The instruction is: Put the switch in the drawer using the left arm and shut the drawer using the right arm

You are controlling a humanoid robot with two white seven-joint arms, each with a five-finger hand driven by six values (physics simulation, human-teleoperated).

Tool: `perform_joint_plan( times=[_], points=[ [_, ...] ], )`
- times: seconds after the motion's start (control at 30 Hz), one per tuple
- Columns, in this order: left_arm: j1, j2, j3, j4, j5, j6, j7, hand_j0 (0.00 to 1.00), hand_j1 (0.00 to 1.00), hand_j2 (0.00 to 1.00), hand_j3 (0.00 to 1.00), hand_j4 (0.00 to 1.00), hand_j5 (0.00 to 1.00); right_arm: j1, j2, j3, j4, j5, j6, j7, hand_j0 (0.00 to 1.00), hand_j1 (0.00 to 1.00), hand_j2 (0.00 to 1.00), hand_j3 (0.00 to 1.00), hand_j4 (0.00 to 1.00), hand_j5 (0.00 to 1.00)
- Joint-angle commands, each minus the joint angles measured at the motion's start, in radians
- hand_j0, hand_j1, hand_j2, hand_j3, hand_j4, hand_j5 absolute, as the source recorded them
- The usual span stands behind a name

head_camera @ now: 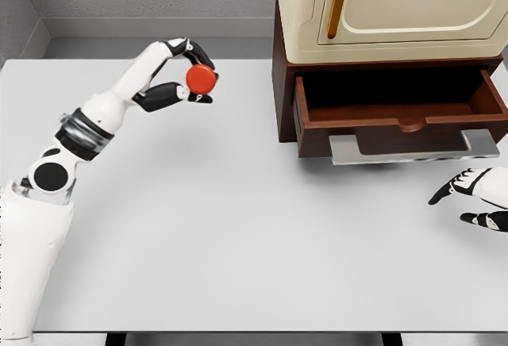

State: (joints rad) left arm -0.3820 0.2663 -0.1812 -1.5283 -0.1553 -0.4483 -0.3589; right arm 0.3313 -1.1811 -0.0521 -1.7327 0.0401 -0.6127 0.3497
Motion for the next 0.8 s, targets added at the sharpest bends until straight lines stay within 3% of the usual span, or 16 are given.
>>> perform_joint_plan(
  times=[0.0, 0.47, 0.77],
  points=[
    [0.000, -0.029, 0.014, -0.044, -0.055, 0.002, 0.001, 0.36, 0.36, 0.36, 0.36, 0.36, 0.36, 0.000, -0.002, 0.000, -0.001, -0.008, 0.002, 0.000, 0.66, 0.66, 0.66, 0.66, 0.66, 0.66],
    [0.005, -0.141, 0.016, -0.180, -0.365, 0.000, 0.001, 0.36, 0.36, 0.36, 0.36, 0.36, 0.36, 0.000, -0.002, 0.000, -0.001, -0.008, 0.002, 0.000, 0.66, 0.66, 0.66, 0.66, 0.66, 0.66],
    [0.018, -0.182, -0.007, -0.237, -0.500, -0.007, 0.001, 0.36, 0.36, 0.36, 0.36, 0.36, 0.36, 0.000, -0.002, 0.000, -0.001, -0.008, 0.002, 0.000, 0.66, 0.66, 0.66, 0.66, 0.66, 0.66]
  ],
)
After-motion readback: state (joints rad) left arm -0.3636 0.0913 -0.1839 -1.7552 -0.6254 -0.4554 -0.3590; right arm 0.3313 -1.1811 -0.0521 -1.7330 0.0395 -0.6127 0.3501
